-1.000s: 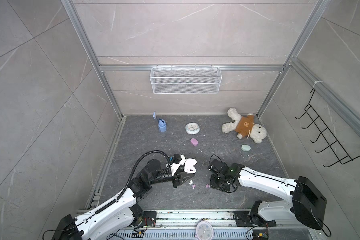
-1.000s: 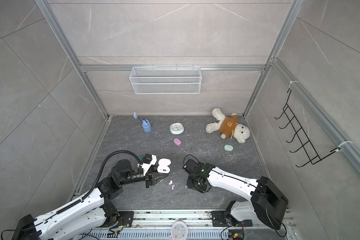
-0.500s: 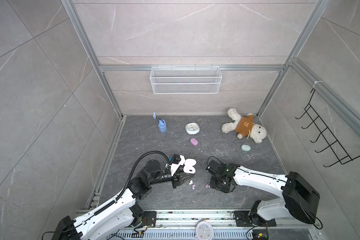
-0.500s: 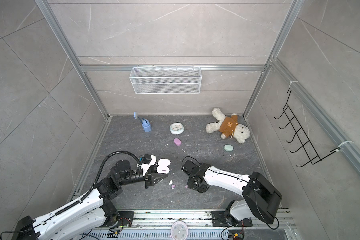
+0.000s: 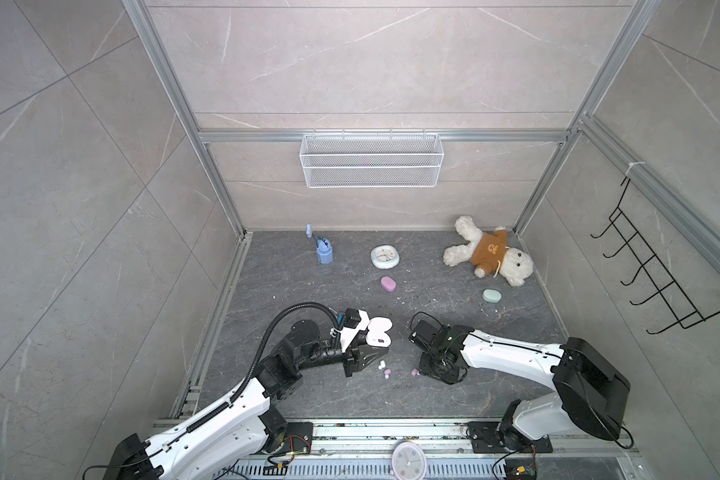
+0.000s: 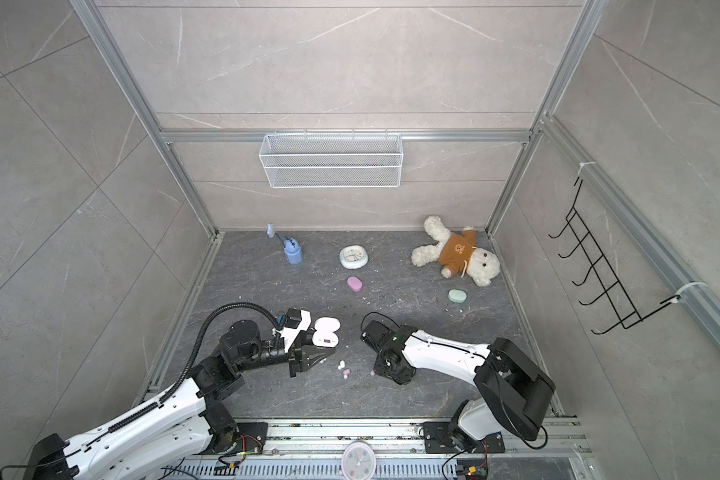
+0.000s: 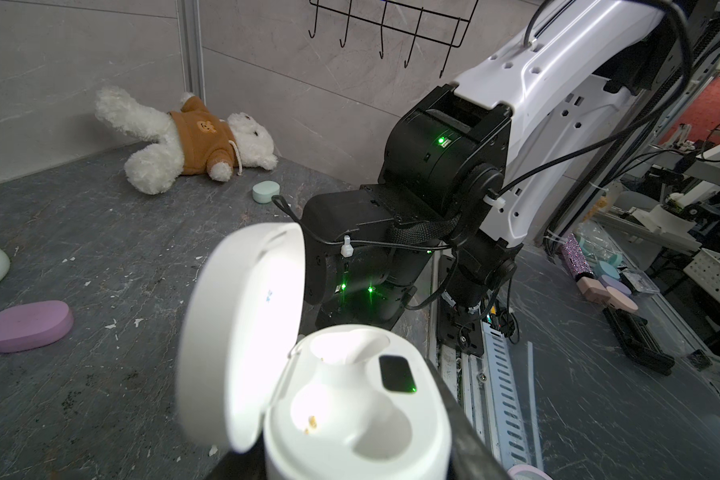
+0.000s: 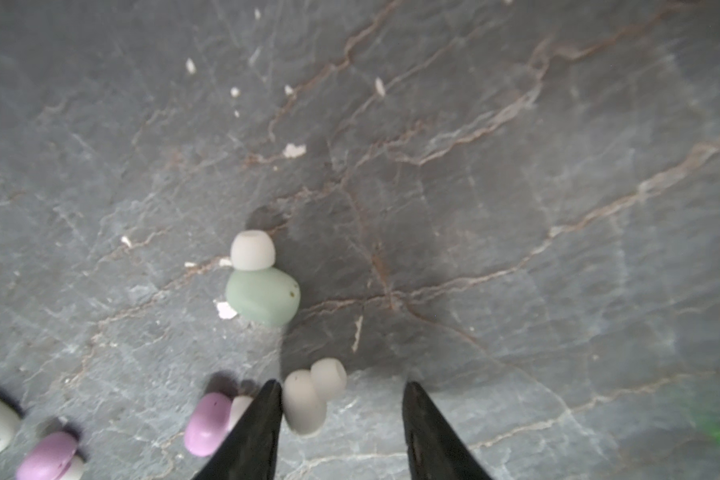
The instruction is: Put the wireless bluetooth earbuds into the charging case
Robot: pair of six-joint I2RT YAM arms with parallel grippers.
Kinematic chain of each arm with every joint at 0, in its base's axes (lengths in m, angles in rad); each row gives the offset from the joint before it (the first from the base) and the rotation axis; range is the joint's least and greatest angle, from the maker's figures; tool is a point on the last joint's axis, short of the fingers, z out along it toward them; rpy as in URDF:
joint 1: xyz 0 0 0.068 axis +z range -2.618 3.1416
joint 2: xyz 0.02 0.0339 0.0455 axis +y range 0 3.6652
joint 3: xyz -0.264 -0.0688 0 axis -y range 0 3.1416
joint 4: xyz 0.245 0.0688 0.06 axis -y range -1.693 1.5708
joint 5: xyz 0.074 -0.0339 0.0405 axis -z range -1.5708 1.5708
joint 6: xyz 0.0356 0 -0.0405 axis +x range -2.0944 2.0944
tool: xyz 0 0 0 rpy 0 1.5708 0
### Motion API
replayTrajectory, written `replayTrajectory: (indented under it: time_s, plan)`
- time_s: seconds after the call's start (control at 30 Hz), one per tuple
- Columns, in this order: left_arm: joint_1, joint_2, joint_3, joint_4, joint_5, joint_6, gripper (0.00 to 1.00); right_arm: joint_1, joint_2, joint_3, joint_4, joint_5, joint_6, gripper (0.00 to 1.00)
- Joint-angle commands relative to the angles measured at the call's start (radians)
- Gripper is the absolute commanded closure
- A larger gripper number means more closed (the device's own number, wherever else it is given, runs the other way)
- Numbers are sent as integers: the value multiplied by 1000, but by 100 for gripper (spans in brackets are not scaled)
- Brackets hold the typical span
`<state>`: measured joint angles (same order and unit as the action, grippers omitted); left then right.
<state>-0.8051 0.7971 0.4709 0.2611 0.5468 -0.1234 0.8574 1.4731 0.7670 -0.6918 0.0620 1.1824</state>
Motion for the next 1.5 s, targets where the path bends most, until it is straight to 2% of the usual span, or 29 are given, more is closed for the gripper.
replayTrajectory:
  time_s: [0.0,0.67,0.93,1.47]
  plan:
    - [0,-15,28,18,-8,4,74,-13,2,-5,-32,37,8,50]
    - [1,-9,31,17,-3,5,74,-65,-106,-92,-105,66,32,51]
    - [1,-11,34,15,-1,7,74,-63,-103,-107,19,-56,47,51]
    - [0,-7,36,9,-5,8,74,-63,-115,-96,86,-76,61,54]
